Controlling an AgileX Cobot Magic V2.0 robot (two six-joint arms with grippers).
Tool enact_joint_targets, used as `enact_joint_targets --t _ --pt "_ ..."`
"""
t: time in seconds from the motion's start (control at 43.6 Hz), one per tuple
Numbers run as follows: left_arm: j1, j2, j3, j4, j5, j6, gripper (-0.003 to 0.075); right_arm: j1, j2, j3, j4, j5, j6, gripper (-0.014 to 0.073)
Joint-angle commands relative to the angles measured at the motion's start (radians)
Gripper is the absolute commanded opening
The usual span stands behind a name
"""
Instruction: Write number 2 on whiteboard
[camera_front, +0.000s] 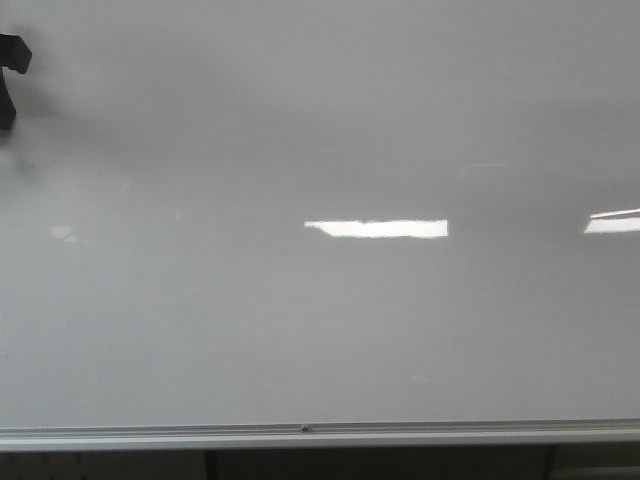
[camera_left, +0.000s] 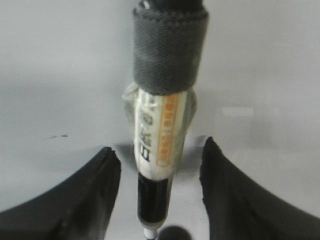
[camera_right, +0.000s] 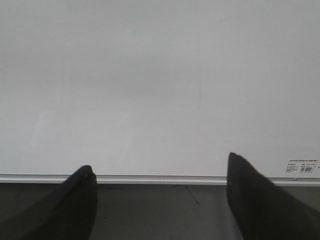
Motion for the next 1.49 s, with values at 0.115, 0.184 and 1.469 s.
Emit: enact_joint_targets --t 0.115,0.184,1.469 --pt "-0.008 -0.033 -0.035 0.001 -0.072 -0.003 0.0142 -0.006 0.007 -0.031 0.001 -0.062 -0.005 0.0563" --pt "-0.008 -0.033 -0.035 0.005 -0.061 -0.003 0.011 -0.006 0.007 -0.031 0.001 -0.062 -0.005 0.0563" --pt "-0.609 -0.226 -0.205 -0.237 0.815 0.803 0.0041 0.403 0.441 -0.494 0.429 0.431 -0.775 0.0563"
